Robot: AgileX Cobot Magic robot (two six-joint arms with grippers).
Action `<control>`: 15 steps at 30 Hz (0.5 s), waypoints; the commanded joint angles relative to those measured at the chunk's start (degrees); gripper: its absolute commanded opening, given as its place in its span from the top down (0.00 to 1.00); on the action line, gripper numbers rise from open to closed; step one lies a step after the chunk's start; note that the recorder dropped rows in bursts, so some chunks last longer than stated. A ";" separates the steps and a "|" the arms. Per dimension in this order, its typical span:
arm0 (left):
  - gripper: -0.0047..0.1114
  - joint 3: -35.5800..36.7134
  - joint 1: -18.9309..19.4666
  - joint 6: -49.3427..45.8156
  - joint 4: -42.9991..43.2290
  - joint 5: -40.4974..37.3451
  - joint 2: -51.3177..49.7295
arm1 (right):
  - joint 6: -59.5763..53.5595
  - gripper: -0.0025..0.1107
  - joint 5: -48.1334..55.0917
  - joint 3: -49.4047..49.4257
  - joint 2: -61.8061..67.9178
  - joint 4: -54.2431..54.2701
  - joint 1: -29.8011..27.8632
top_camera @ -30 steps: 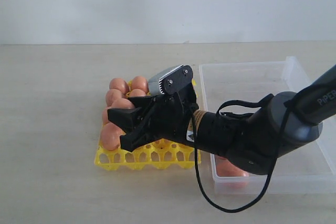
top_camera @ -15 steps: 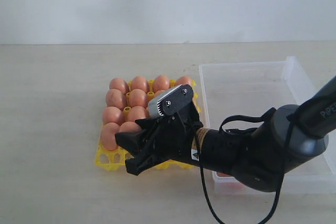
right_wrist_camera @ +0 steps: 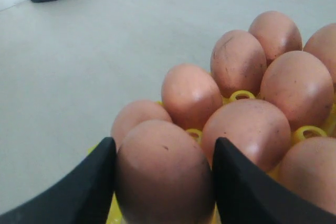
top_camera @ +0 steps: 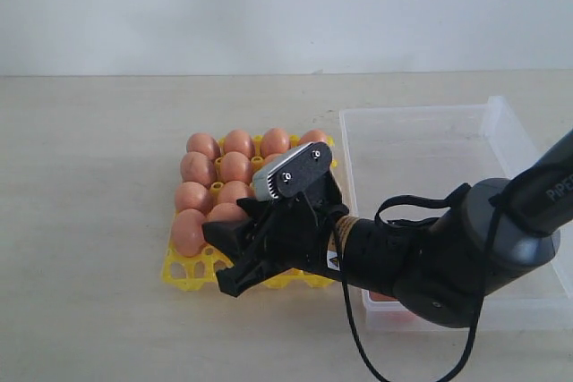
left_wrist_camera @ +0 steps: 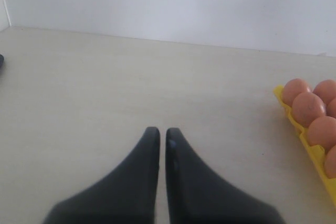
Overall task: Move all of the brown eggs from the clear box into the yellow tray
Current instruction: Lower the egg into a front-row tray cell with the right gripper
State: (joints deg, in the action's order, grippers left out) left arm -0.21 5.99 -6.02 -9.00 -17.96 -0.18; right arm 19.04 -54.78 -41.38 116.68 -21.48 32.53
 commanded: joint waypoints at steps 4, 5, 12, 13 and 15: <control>0.92 0.21 0.05 -0.23 -0.03 -0.01 0.18 | -4.28 0.98 -0.63 0.09 -0.08 0.06 0.01; 0.92 0.21 0.05 -0.23 -0.03 -0.01 0.18 | -4.58 0.98 -0.63 0.09 -0.08 0.06 0.01; 0.92 0.21 0.05 -0.23 -0.03 -0.01 0.18 | -4.56 0.96 -0.63 0.09 -0.08 0.06 0.01; 0.92 0.21 0.05 -0.23 -0.03 -0.01 0.18 | -4.56 0.92 -0.63 0.09 -0.08 0.06 0.01; 0.92 0.21 0.05 -0.23 -0.03 -0.01 0.18 | -4.56 0.85 -0.63 0.09 -0.08 0.06 0.01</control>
State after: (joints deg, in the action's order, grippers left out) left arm -0.21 5.99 -6.02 -9.00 -17.96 -0.18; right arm 15.09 -54.78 -41.38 116.68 -21.48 32.53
